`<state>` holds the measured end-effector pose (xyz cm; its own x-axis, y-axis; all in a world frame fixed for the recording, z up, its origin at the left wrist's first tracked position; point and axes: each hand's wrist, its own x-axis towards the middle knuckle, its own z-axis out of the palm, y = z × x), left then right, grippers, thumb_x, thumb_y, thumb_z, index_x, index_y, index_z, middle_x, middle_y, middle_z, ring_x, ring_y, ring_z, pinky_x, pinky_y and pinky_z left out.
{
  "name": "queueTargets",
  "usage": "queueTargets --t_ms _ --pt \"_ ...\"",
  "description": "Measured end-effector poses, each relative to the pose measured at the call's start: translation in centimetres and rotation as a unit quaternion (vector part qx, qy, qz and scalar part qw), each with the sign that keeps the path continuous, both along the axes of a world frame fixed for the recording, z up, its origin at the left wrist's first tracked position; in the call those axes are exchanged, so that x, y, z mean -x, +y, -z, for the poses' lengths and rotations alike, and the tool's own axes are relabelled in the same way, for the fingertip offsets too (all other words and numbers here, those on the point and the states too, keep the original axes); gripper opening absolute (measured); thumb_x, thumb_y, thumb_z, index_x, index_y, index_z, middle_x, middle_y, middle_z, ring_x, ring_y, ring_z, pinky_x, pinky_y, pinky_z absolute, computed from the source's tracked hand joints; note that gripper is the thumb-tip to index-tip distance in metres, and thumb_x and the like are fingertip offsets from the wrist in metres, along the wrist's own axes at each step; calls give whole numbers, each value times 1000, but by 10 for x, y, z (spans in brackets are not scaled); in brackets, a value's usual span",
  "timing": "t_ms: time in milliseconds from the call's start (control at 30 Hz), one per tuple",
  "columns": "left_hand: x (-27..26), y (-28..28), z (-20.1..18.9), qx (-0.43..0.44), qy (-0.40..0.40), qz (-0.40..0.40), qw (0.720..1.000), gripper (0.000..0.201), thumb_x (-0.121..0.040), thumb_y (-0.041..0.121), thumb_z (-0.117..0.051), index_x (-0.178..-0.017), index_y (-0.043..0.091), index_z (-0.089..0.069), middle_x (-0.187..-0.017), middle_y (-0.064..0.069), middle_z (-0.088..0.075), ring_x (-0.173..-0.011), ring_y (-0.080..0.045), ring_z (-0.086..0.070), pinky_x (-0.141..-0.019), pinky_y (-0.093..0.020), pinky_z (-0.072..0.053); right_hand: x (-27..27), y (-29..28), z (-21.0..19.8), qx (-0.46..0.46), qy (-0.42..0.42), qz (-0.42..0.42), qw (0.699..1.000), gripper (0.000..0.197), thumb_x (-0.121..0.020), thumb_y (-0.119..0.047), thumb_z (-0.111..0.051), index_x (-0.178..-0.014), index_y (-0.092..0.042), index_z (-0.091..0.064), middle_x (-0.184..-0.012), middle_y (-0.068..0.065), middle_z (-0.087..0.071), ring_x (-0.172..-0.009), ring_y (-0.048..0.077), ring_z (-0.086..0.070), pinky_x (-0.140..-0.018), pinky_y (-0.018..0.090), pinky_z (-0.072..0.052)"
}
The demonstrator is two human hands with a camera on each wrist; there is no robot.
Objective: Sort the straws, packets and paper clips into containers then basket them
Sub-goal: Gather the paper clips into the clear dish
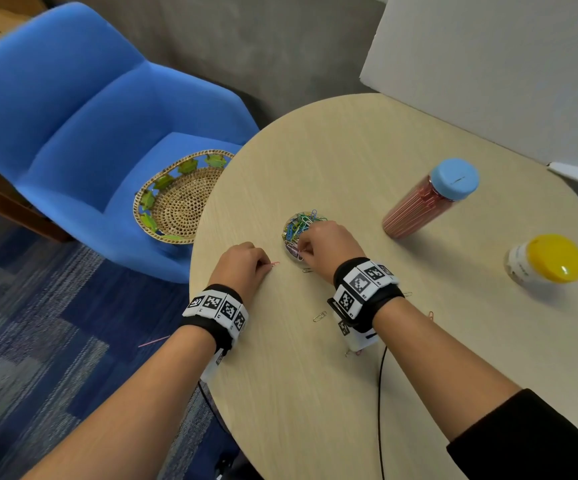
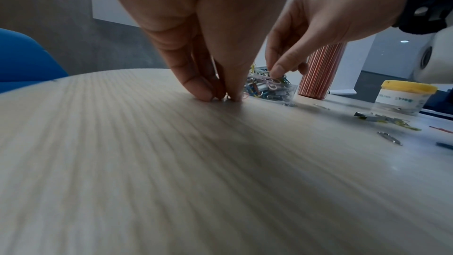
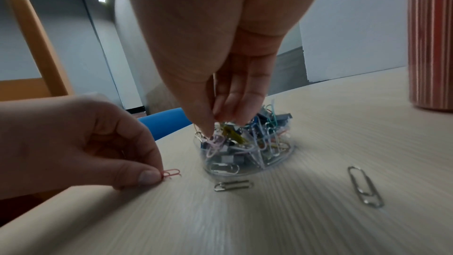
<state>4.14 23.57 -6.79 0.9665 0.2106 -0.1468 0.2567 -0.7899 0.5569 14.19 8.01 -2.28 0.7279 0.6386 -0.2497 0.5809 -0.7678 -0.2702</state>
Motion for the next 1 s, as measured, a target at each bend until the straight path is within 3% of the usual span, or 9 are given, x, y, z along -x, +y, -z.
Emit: queueTargets --t_ms 67,233,333,400,500,567,667,900,1000 --pt "-3 0 -1 -13 18 8 1000 18 -92 23 -64 -97 9 -74 -95 -9 -64 -92 -25 -59 -80 -31 -44 2 -2 0 -34 -2 14 999 14 -87 -14 -61 -93 -17 -73 -94 2 -65 -90 22 -59 -71 26 -39" --pt "-7 2 1 -6 30 0 1000 22 -96 22 -59 -100 5 -72 -98 -12 -63 -95 -29 -57 -80 -31 -41 4 -11 0 -72 21 36 996 11 -87 -18 -63 -92 -19 -74 -89 0 -69 -83 18 -63 -76 29 -51" --pt "-8 5 -4 15 -16 -15 1000 19 -95 23 -61 -97 7 -71 -92 -10 -62 -89 -27 -56 -79 -34 -43 3 -34 -5 -177 17 146 973 6 -84 -19 -69 -85 -23 -74 -75 -10 -67 -65 4 -59 -69 22 -51" --pt "-10 3 -11 22 -79 -8 997 16 -92 25 -65 -93 11 -72 -85 -5 -60 -82 -21 -54 -74 -32 -43 5 -66 -5 -181 8 239 954 7 -84 -20 -69 -86 -24 -74 -75 -11 -67 -64 5 -61 -68 21 -51" --pt "-21 -5 -23 29 -144 -9 989 13 -89 28 -70 -87 16 -74 -80 0 -59 -77 -14 -50 -70 -26 -37 13 -133 1 -37 11 390 920 22 -85 -21 -65 -107 -23 -70 -108 5 -67 -92 25 -65 -83 30 -49" --pt "-34 -11 -30 34 -158 -14 987 11 -88 27 -71 -87 17 -75 -80 2 -61 -75 -11 -51 -70 -25 -39 26 -168 8 89 59 459 882 39 -89 -21 -59 -128 -15 -56 -131 17 -50 -114 39 -54 -94 40 -45" --pt "-53 -23 -34 23 -134 6 991 10 -87 24 -71 -89 17 -77 -82 1 -66 -75 -13 -56 -71 -25 -43 47 -175 18 137 135 511 838 46 -95 -18 -48 -139 -7 -37 -138 23 -35 -123 45 -45 -98 45 -43" --pt "-69 -28 -29 -40 -58 4 998 13 -89 25 -68 -97 19 -78 -91 -1 -73 -81 -18 -63 -75 -28 -48 72 -130 35 60 148 475 866 65 -91 2 -42 -151 -5 -18 -156 29 -10 -146 39 -15 -118 44 -25" --pt "-65 -25 -29 -32 -93 -5 995 16 -89 27 -68 -102 20 -74 -90 3 -67 -75 -10 -55 -72 -23 -37 79 -119 35 18 139 431 891 74 -88 8 -41 -154 -6 -10 -161 23 0 -150 33 -2 -122 39 -15"
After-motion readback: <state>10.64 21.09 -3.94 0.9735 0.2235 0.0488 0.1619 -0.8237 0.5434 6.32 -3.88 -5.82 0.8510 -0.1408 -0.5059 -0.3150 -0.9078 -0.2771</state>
